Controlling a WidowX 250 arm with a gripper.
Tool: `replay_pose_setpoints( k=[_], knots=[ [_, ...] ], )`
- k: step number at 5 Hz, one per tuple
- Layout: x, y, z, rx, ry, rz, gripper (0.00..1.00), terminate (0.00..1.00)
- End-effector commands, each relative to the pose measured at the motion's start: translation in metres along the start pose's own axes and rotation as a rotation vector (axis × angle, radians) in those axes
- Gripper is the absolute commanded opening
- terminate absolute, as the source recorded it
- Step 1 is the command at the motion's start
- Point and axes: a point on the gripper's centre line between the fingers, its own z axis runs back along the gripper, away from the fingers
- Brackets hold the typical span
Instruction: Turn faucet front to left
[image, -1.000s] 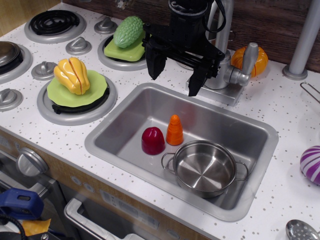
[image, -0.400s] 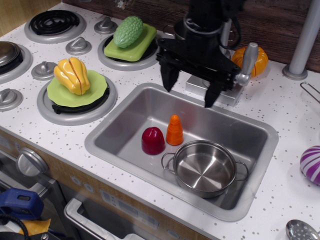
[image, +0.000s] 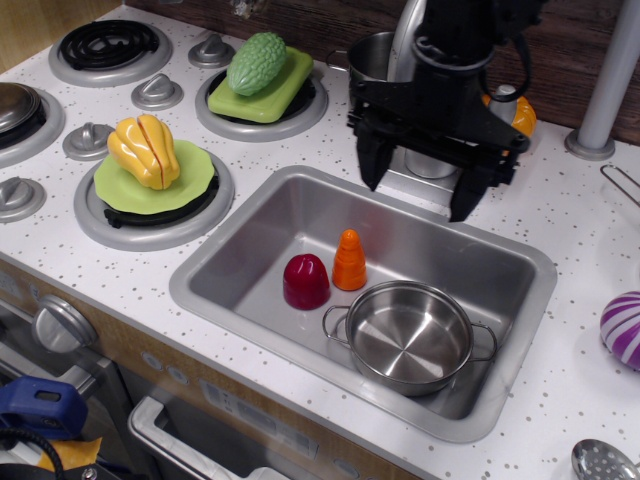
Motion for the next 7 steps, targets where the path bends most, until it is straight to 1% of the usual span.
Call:
replay_pose_setpoints(
  k=[1, 2, 3, 7],
  knots=[
    [0.021, -0.011, 0.013, -0.003, -0.102, -0.031, 1.00, 0.00],
    [0.031, -0.015, 0.016, -0.008, -0.132, -0.060, 1.00, 0.00],
    [0.037, -0.013, 0.018, -0.008, -0.146, -0.096, 1.00, 0.00],
    [0.051, 0.023, 0.019, 0.010, -0.124, -0.207, 1.00, 0.00]
  ],
)
